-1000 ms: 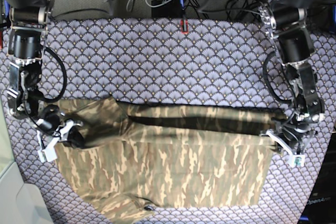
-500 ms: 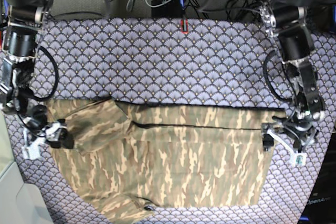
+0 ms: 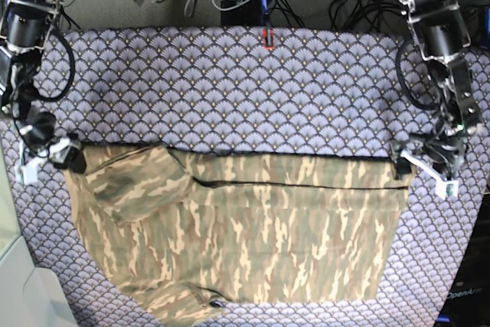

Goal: Fold the T-shirt properly
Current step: 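Lower the held shoulder edge onto the shirt body with both grippers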

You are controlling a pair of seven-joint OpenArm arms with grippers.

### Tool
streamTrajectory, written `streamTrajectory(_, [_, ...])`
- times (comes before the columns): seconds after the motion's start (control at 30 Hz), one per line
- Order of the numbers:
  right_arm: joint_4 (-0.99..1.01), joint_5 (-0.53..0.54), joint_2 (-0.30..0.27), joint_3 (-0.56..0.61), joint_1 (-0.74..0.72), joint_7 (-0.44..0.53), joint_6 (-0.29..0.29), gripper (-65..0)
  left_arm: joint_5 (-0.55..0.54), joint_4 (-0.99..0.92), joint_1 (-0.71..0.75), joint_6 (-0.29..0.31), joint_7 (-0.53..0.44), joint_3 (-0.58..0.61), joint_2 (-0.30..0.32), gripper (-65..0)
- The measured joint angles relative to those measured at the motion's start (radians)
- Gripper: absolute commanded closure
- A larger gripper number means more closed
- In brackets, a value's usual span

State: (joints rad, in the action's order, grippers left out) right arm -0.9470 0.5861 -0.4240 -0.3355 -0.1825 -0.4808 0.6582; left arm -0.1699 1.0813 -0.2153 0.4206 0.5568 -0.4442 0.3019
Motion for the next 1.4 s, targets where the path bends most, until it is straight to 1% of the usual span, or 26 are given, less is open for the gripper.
streamTrajectory(0.07, [0.063,-0.003,-0.011,0.003,0.001,0.023,-0.001,-33.6,0.0,-0.003,0.004,0.0,0.007,0.001,0.0,-61.5])
streamTrajectory(0.1, [0.083,0.002,-0.016,0.003,0.001,0.056,-0.001,-33.6,0.0,-0.003,0.003,-0.002,0.006,0.001,0.0,-61.5])
streamTrajectory(0.2, [0.113,-0.001,-0.024,0.003,-0.003,0.078,-0.002,-33.6,-0.004,-0.003,-0.001,0.0,-0.004,0.001,0.0,-61.5])
streamTrajectory(0.5, [0.112,0.013,-0.005,0.003,-0.002,0.086,0.0,-33.6,-0.003,-0.003,0.014,-0.001,0.0,0.001,0.0,-61.5])
streamTrajectory(0.7, [0.112,0.013,-0.005,0.003,-0.005,0.082,0.002,-33.6,-0.003,-0.003,0.015,-0.001,0.0,0.001,0.003,-61.5])
streamTrajectory(0.77, [0.112,0.012,-0.005,0.003,-0.005,0.081,0.018,-33.5,-0.003,-0.003,0.015,-0.001,0.0,0.001,0.003,-61.5])
streamTrajectory(0.97, [0.112,0.012,-0.001,0.002,-0.008,0.063,0.018,-32.9,-0.003,-0.003,0.015,-0.001,0.0,0.001,0.003,-61.5])
streamTrajectory(1.03, [0.113,0.012,0.009,0.002,-0.017,0.061,0.018,-28.8,-0.004,-0.003,0.015,-0.001,-0.001,0.001,0.003,-61.5])
streamTrajectory(1.07, [0.113,0.012,0.012,0.002,-0.023,0.049,0.022,-25.0,-0.003,-0.003,0.015,-0.001,0.0,0.001,0.002,-61.5])
streamTrajectory(1.1, [0.113,0.011,0.014,0.005,-0.028,0.042,0.022,-20.7,-0.003,-0.003,0.015,-0.001,0.0,0.001,0.002,-61.5])
streamTrajectory(1.2, [0.113,0.004,0.017,0.005,-0.028,0.035,0.022,-3.3,-0.003,-0.003,0.015,-0.001,0.0,0.001,0.003,-61.5])
streamTrajectory(1.23, [0.114,0.005,0.017,0.005,-0.027,0.037,0.022,0.0,-0.003,-0.003,0.015,-0.001,-0.001,0.001,0.003,-61.5])
streamTrajectory(1.4, [0.114,0.004,0.017,0.005,-0.027,0.037,0.022,0.0,-0.004,-0.004,0.009,-0.001,-0.002,0.001,0.002,-61.5])
